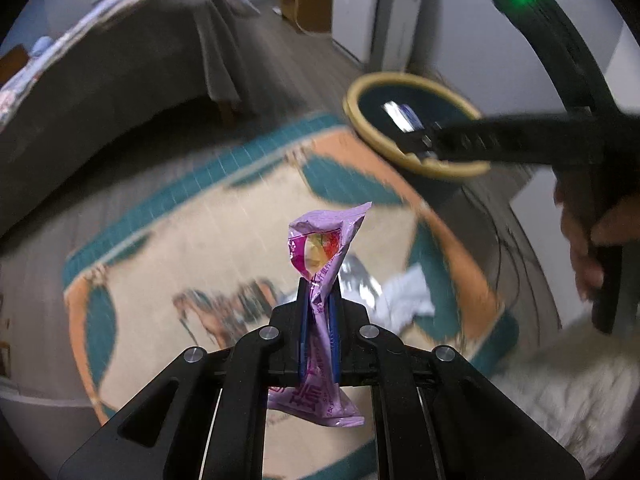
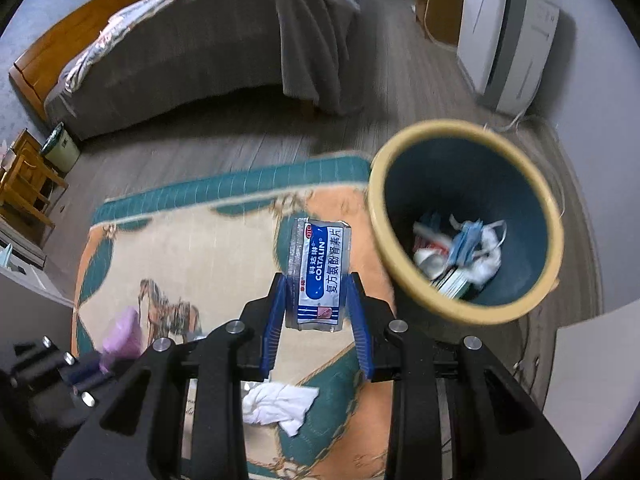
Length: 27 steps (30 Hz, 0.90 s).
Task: Collect trash
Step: 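Lift the wrapper and box and carry them over the yellow bin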
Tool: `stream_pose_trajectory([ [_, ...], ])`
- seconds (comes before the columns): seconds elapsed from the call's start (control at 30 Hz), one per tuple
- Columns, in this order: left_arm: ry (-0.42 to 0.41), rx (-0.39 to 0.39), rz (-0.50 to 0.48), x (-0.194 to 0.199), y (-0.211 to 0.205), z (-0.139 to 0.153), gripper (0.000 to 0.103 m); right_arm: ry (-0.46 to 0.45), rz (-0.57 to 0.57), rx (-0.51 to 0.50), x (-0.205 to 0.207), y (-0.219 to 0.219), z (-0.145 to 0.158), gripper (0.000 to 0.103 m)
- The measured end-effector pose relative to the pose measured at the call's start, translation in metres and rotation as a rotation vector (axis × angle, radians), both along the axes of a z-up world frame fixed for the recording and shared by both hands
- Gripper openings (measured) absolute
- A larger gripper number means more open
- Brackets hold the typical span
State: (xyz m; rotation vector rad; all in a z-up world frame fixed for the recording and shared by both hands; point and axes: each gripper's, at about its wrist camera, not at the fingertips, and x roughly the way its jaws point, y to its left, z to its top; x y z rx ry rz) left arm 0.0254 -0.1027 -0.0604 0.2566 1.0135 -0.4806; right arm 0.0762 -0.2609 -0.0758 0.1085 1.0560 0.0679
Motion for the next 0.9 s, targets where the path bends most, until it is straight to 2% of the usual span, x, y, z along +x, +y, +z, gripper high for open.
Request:
stream_pose_trajectory([
  [0.2,-0.076,-0.028,0.030,0.021,-0.002,0.020,0.009,-0.077,-0.008,-0.066,0.003,-0.021,0.019,0.031],
  [0.47,-0.123,-0.056,0.020,0.045,-0.027,0.023,0.009,-0.127,-0.061,-0.021,0.011,-0.062,0.033,0.031],
  [0.7,-0.153,-0.069,-0.012,0.064,-0.055,0.022,0.009,-0.146,-0.123,-0.012,0.019,-0.102,0.037,0.031],
  [0.9,-0.178,-0.076,-0.075,0.072,-0.090,0.016,0.009,-0.122,-0.207,0.021,0.030,-0.153,0.025,0.031],
])
